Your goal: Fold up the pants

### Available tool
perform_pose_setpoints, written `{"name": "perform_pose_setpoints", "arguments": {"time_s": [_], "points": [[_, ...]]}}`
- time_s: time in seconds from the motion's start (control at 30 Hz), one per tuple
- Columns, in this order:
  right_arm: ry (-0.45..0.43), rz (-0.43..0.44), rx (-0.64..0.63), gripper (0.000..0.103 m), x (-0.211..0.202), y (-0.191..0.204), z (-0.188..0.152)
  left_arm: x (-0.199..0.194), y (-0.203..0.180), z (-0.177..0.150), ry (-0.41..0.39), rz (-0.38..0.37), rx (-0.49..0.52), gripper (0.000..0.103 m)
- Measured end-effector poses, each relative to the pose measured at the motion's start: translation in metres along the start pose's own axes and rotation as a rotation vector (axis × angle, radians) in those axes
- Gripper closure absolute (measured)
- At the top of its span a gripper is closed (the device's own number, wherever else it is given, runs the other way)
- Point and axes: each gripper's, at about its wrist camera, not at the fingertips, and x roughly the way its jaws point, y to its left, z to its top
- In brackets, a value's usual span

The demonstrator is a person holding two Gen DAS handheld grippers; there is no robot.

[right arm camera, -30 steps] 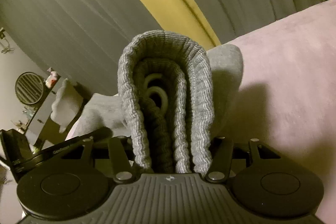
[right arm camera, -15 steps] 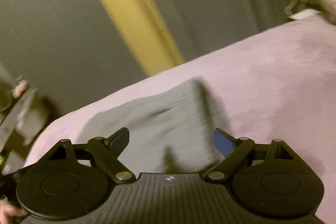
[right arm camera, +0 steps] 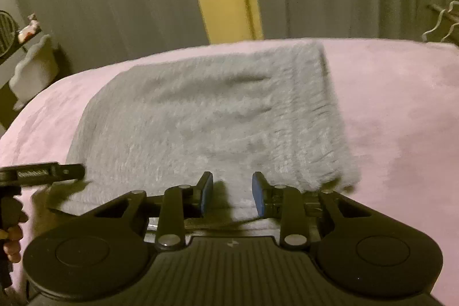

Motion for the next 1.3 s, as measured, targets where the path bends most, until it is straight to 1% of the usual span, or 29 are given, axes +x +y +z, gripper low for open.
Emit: {"name": "perform_pose_setpoints", "arguments": {"time_s": [0.03, 0.07, 0.1, 0.13, 0.17, 0.2, 0.23, 0.27, 0.3, 0.33, 0.37, 0.43, 0.47, 0.53, 0.63, 0.73, 0.83, 0.87, 0.93, 1.0, 1.07, 1.13, 1.2, 1.23, 1.3], "points": [[-0.025, -0.027, -0.007, 0.072, -0.014, 0.004, -0.001, -0.009, 0.001, -0.005, -0.037, 0.075, 0.028, 0.002], [-0.044, -0.064, -0.005, 0.045, -0.028, 0.008, -0.001, -0.016, 0.002, -0.011, -0.058, 0.157, 0.065, 0.002], [-0.055, -0.153, 0.006, 0.029, -0.039, 0.01, -0.005, -0.021, 0.002, -0.015, -0.055, 0.208, 0.091, 0.002], [-0.064, -0.232, 0.014, 0.011, -0.048, 0.012, -0.014, -0.027, 0.002, -0.02, -0.037, 0.222, 0.105, 0.002], [-0.068, -0.254, 0.024, 0.01, -0.06, 0.013, -0.025, -0.033, 0.003, -0.024, -0.012, 0.194, 0.1, 0.002], [-0.065, -0.219, 0.032, 0.009, -0.068, 0.015, -0.037, -0.039, 0.001, -0.028, 0.025, 0.128, 0.085, 0.002], [-0.039, -0.152, 0.04, 0.005, -0.075, 0.018, -0.052, -0.044, -0.002, -0.033, 0.057, 0.069, 0.073, 0.002], [0.007, -0.093, 0.043, 0.0, -0.078, 0.022, -0.067, -0.049, -0.006, -0.038, 0.095, 0.002, 0.062, 0.002], [0.049, -0.061, 0.037, 0.0, -0.08, 0.028, -0.081, -0.051, -0.008, -0.045, 0.127, -0.05, 0.054, 0.002], [0.08, -0.055, 0.025, 0.0, -0.081, 0.033, -0.092, -0.053, -0.011, -0.052, 0.155, -0.084, 0.047, 0.002], [0.109, -0.065, 0.011, 0.0, -0.082, 0.039, -0.103, -0.055, -0.015, -0.059, 0.18, -0.095, 0.049, 0.002], [0.157, -0.094, 0.011, 0.0, -0.085, 0.044, -0.115, -0.059, -0.023, -0.071, 0.213, -0.07, 0.077, 0.002], [0.179, -0.099, 0.022, 0.0, -0.088, 0.046, -0.118, -0.064, -0.025, -0.076, 0.208, -0.056, 0.09, 0.002], [0.209, -0.101, 0.038, 0.0, -0.095, 0.049, -0.117, -0.076, -0.024, -0.077, 0.17, -0.057, 0.095, 0.002], [0.191, -0.118, 0.043, 0.0, -0.106, 0.056, -0.115, -0.084, -0.027, -0.074, 0.115, -0.074, 0.1, 0.002], [0.17, -0.196, 0.029, 0.0, -0.11, 0.063, -0.108, -0.091, -0.037, -0.077, 0.071, -0.026, 0.164, 0.002], [0.196, -0.228, -0.08, 0.0, -0.112, 0.074, -0.09, -0.102, -0.048, -0.082, 0.031, 0.009, 0.231, 0.002], [0.198, -0.244, -0.125, 0.0, -0.109, 0.079, -0.084, -0.102, -0.05, -0.082, 0.027, 0.007, 0.238, 0.002], [0.166, -0.285, -0.167, 0.0, -0.105, 0.086, -0.077, -0.102, -0.051, -0.08, 0.033, -0.02, 0.231, 0.002], [0.144, -0.264, -0.183, 0.0, -0.105, 0.089, -0.073, -0.102, -0.048, -0.078, 0.04, -0.046, 0.212, 0.002], [0.142, -0.25, -0.159, 0.0, -0.101, 0.088, -0.074, -0.1, -0.047, -0.077, 0.039, -0.048, 0.209, 0.002], [0.167, -0.241, -0.114, 0.0, -0.091, 0.082, -0.077, -0.1, -0.051, -0.079, 0.033, -0.048, 0.229, 0.002], [0.192, -0.21, -0.063, 0.0, -0.084, 0.078, -0.077, -0.099, -0.056, -0.08, 0.038, -0.068, 0.26, 0.002], [0.187, -0.193, -0.047, 0.0, -0.082, 0.075, -0.077, -0.099, -0.059, -0.08, 0.04, -0.079, 0.275, 0.002], [0.168, -0.196, -0.035, 0.0, -0.079, 0.073, -0.078, -0.099, -0.062, -0.078, 0.04, -0.082, 0.292, 0.002]]}}
